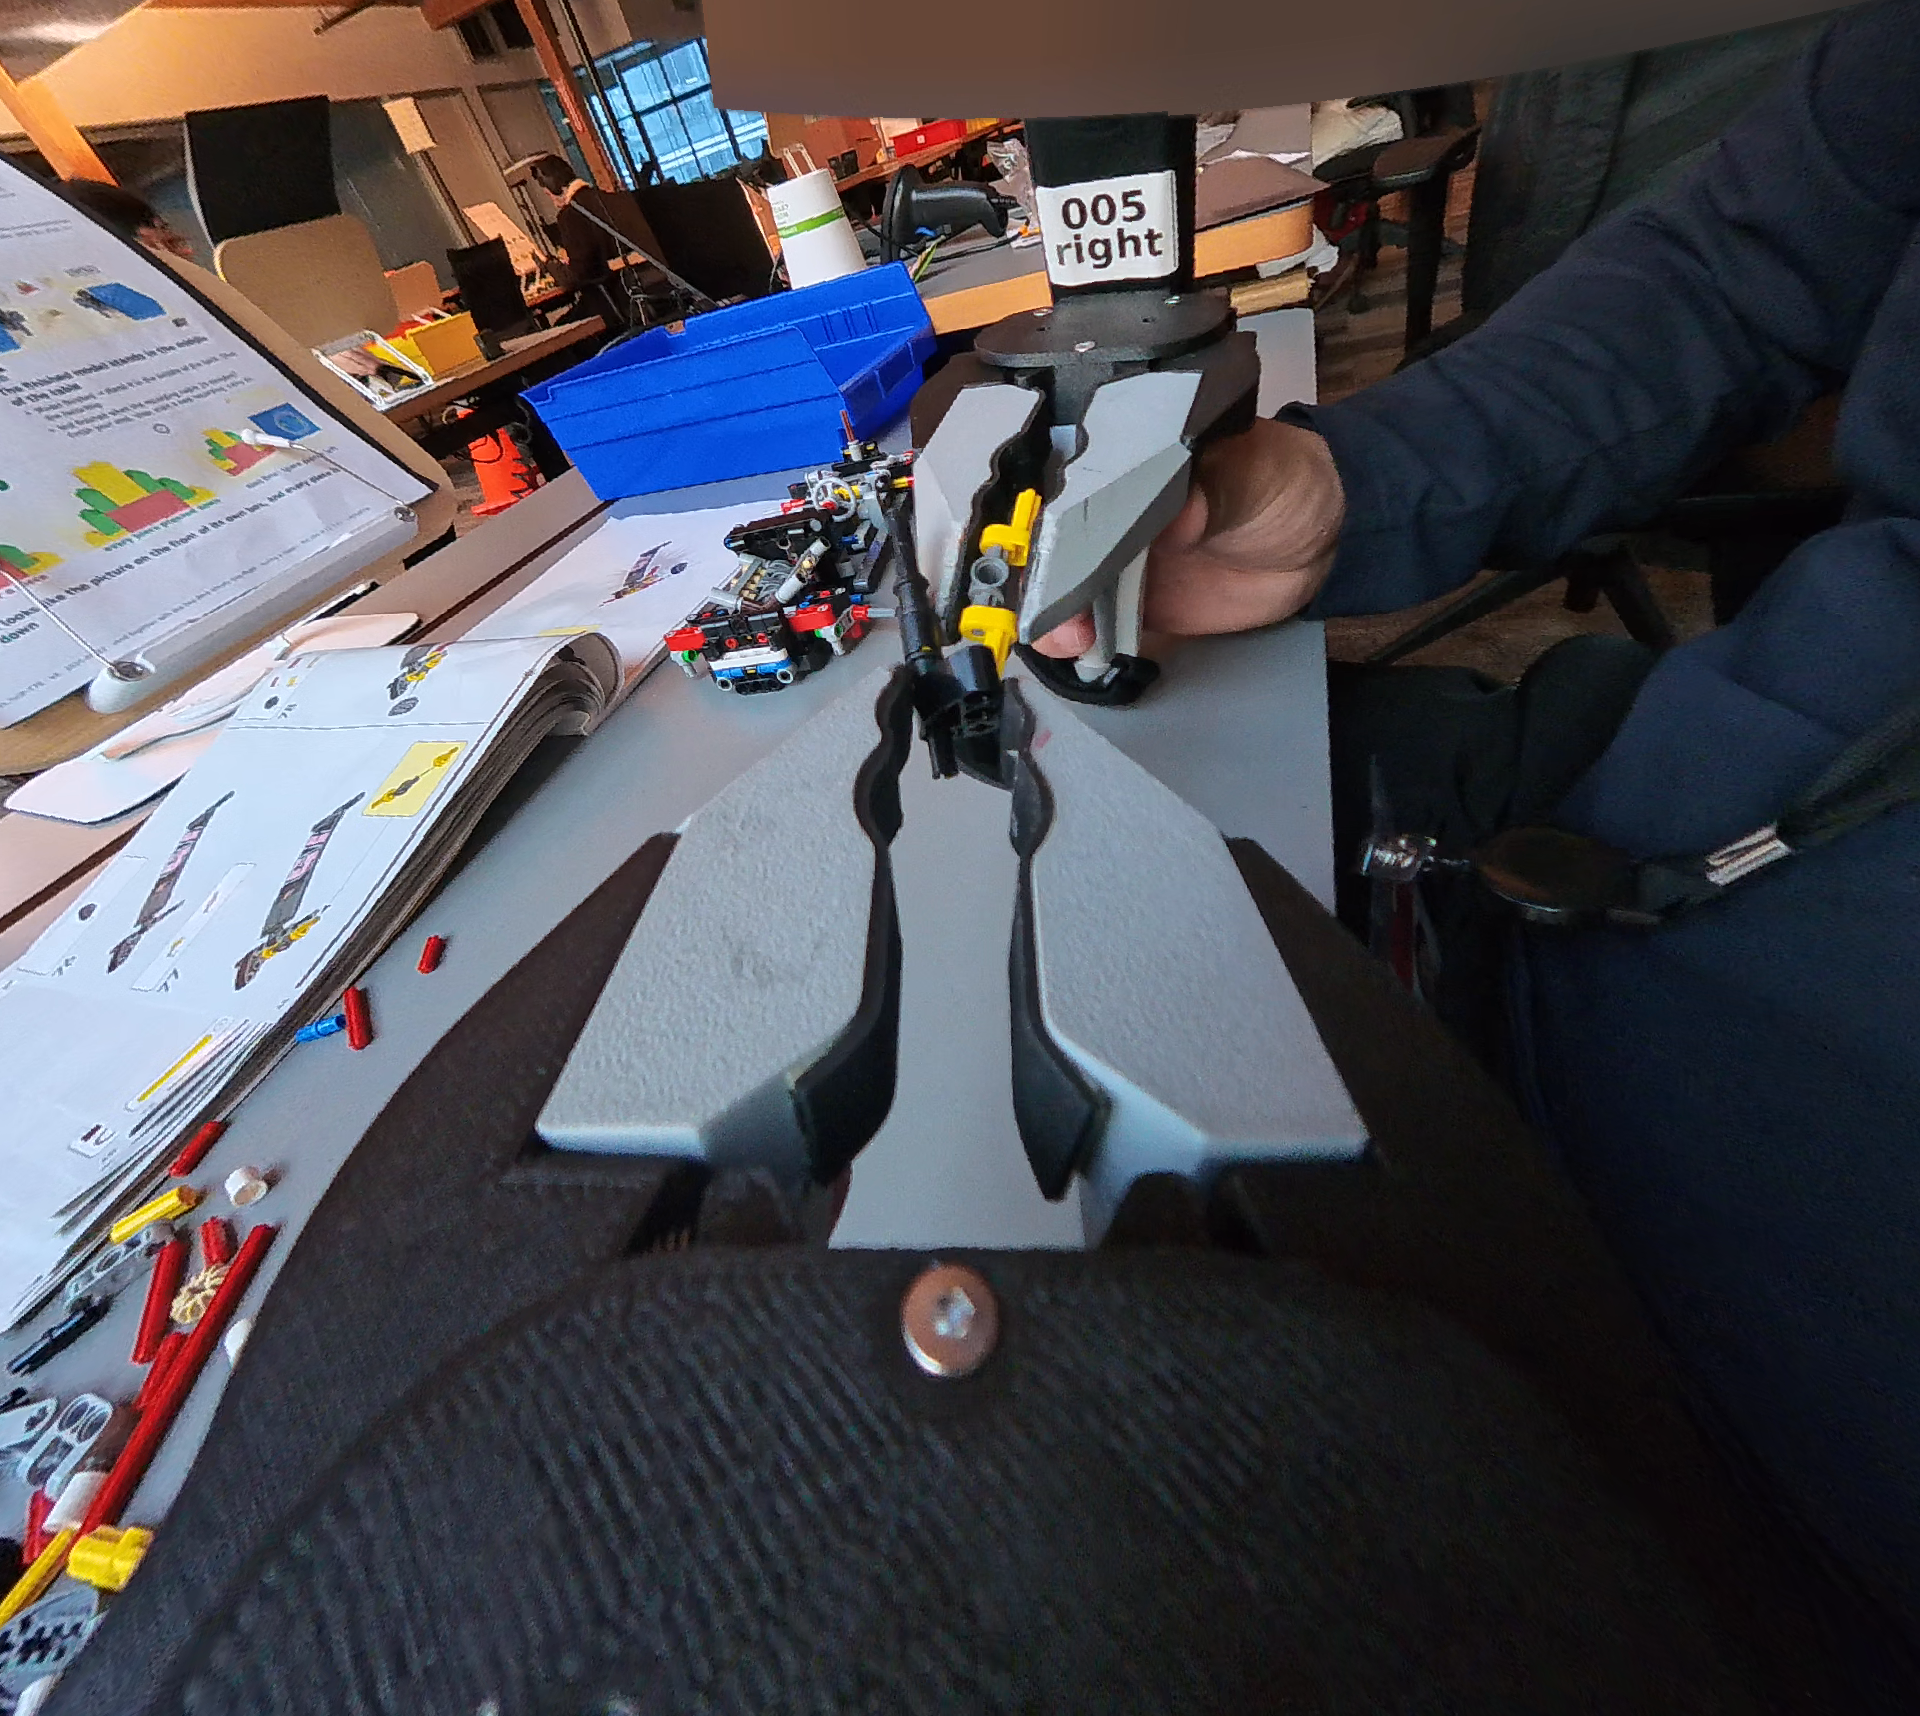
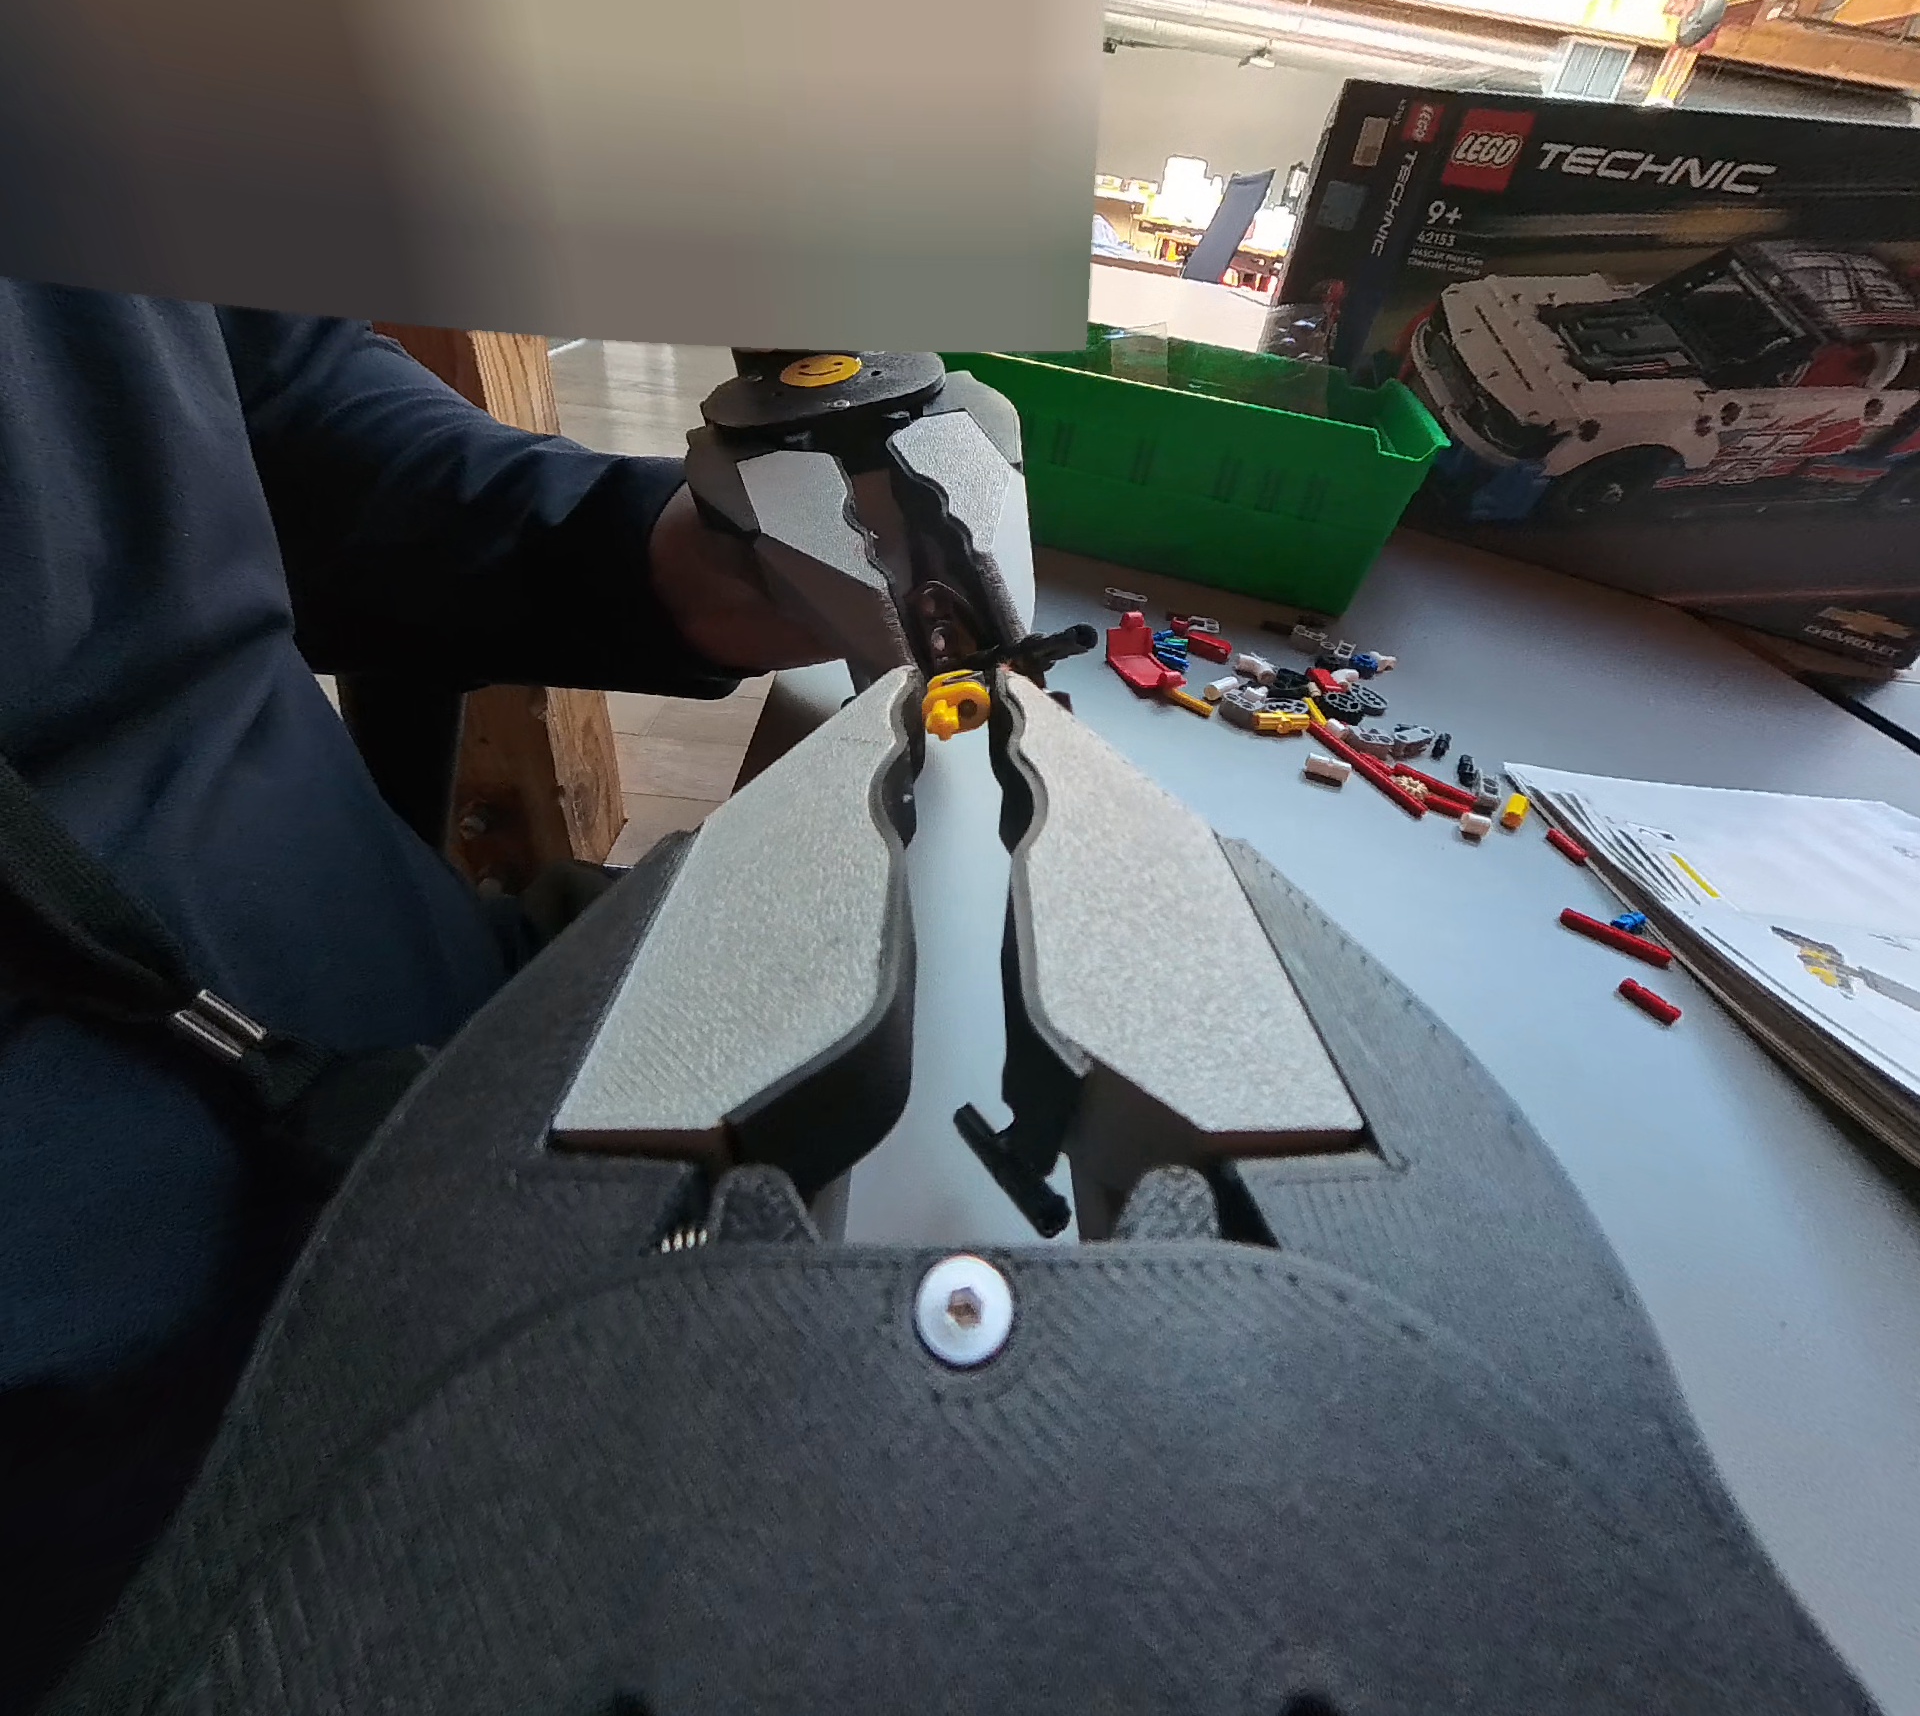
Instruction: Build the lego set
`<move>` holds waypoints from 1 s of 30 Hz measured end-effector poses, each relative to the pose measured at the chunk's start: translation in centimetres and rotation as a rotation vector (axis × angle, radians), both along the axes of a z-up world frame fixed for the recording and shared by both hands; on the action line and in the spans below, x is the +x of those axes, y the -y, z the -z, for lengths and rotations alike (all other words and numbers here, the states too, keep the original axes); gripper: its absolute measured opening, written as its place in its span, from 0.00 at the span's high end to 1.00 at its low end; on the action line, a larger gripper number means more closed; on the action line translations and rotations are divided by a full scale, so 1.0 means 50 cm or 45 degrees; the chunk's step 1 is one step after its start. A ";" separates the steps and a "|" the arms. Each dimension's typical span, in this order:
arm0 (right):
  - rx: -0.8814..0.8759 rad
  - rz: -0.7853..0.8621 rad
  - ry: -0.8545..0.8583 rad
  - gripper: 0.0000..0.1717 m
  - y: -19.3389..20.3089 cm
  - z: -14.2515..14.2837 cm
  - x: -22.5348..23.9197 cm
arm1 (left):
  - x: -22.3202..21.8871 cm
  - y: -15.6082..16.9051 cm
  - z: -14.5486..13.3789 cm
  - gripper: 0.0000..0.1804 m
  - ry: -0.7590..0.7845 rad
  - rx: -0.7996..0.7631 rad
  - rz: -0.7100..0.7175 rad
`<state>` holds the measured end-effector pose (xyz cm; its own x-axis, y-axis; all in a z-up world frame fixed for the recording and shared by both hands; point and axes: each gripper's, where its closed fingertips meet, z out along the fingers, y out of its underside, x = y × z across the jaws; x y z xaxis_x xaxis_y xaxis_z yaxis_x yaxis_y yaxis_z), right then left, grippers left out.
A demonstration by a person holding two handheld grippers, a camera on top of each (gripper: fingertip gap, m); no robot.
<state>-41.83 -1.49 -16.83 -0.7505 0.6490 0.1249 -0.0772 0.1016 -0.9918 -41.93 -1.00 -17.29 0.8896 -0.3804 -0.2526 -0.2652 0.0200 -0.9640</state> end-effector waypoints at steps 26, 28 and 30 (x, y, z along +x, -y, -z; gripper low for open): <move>0.177 -0.018 0.435 0.95 -0.098 0.087 -0.015 | -0.145 -0.017 0.009 0.92 -0.181 -0.076 -0.404; 0.180 0.033 0.400 0.95 -0.108 0.087 -0.024 | -0.199 -0.019 -0.015 0.92 -0.235 -0.037 -0.559; 0.210 0.075 0.360 0.95 -0.114 0.085 -0.030 | -0.222 -0.027 -0.025 0.92 -0.401 -0.047 -0.635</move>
